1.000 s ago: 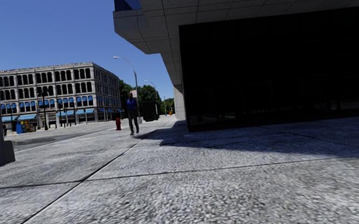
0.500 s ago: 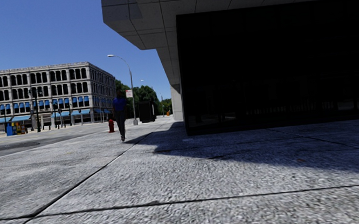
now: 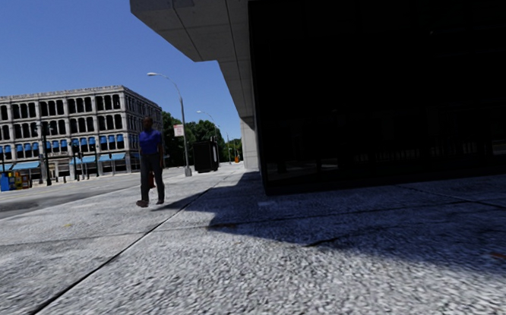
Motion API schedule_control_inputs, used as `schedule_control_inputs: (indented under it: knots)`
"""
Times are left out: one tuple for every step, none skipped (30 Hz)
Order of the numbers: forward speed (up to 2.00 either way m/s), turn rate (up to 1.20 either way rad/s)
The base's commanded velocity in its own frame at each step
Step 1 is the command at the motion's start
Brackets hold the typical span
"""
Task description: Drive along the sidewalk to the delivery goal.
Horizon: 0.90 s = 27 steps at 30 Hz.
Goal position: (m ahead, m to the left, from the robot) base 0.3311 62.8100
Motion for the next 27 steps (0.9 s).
schedule_control_inputs:
  knots:
    - [1.69,0.0]
    - [1.69,0.0]
    - [1.69,0.0]
    - [1.69,0.0]
    - [1.69,0.0]
    - [1.69,0.0]
    - [1.69,0.0]
    - [1.69,0.0]
    - [1.69,0.0]
    - [1.69,0.0]
    - [1.69,0.0]
    - [1.69,0.0]
    - [1.69,0.0]
    - [1.69,0.0]
    - [1.69,0.0]
    - [1.69,0.0]
    - [1.69,0.0]
    - [1.69,0.0]
    - [1.69,0.0]
    - [1.69,0.0]
    - [1.69,0.0]
    - [1.69,0.0]
    - [1.69,0.0]
    - [1.69,0.0]
    - [1.69,0.0]
    - [1.69,0.0]
    - [1.69,0.0]
